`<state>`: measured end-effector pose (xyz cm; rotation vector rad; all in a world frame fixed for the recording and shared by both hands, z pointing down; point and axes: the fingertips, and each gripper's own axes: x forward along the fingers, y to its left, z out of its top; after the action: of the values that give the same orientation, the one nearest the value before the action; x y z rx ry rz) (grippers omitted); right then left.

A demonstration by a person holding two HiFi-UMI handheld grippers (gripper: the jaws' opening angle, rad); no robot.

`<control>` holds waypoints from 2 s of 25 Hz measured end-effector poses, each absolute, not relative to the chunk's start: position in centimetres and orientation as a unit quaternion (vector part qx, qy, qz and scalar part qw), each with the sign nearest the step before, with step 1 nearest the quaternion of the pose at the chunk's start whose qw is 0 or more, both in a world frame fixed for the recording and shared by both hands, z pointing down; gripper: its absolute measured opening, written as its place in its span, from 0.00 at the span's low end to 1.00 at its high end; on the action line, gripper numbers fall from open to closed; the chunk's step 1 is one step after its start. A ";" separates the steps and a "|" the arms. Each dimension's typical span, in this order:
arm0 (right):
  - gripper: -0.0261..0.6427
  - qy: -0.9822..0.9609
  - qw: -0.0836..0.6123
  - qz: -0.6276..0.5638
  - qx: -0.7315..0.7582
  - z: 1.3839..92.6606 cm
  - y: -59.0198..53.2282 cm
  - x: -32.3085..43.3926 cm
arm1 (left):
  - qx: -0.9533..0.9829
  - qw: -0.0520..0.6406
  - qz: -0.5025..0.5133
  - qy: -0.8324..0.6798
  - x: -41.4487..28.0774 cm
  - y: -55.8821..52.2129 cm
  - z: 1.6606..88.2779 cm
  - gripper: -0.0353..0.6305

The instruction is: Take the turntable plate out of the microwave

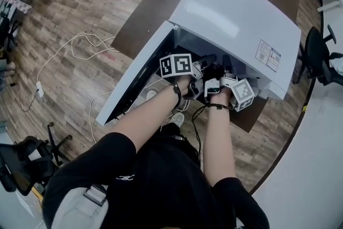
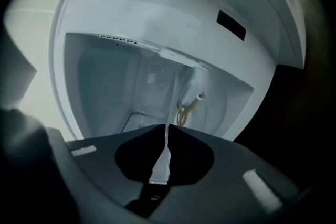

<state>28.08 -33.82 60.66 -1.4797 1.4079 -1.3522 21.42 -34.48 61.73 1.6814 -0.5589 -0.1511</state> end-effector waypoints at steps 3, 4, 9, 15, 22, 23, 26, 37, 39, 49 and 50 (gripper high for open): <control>0.08 0.538 0.344 -0.521 -0.566 60.4 -33.6 28.3 | 0.714 0.653 -0.107 -0.230 21.8 -35.0 61.5 0.39; 0.08 0.537 0.347 -0.521 -0.565 60.2 -33.5 28.4 | 0.706 0.661 -0.115 -0.229 21.9 -35.1 61.7 0.39; 0.08 0.544 0.341 -0.520 -0.563 60.1 -33.2 28.9 | 0.692 0.675 -0.130 -0.222 22.6 -35.6 62.1 0.34; 0.08 0.551 0.334 -0.527 -0.554 60.2 -32.7 28.3 | 0.685 0.677 -0.129 -0.237 23.2 -36.9 63.5 0.27; 0.08 0.560 0.323 -0.531 -0.548 60.5 -32.1 28.1 | 0.643 0.706 -0.202 -0.218 23.4 -37.1 62.4 0.12; 0.08 0.563 0.320 -0.530 -0.547 60.5 -32.1 28.1 | 0.644 0.703 -0.210 -0.216 23.4 -37.1 62.6 0.12; 0.08 0.574 0.315 -0.524 -0.544 60.2 -32.2 28.0 | 0.647 0.696 -0.219 -0.222 22.9 -37.2 64.5 0.12; 0.08 0.580 0.317 -0.524 -0.536 60.8 -30.6 27.7 | 0.676 0.670 -0.225 -0.209 22.8 -35.6 62.0 0.12; 0.08 0.583 0.321 -0.524 -0.531 60.6 -30.3 27.5 | 0.680 0.665 -0.226 -0.211 22.5 -35.3 61.7 0.12; 0.09 0.590 0.342 -0.526 -0.508 58.9 -27.3 26.2 | 0.711 0.638 -0.205 -0.212 21.6 -32.5 59.6 0.12; 0.09 0.589 0.347 -0.528 -0.504 58.6 -26.8 26.0 | 0.712 0.637 -0.203 -0.212 21.4 -32.0 59.4 0.12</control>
<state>25.98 -26.83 58.63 -1.3072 1.5293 -1.3697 21.43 -31.95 59.40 1.6265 -0.4848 -0.4639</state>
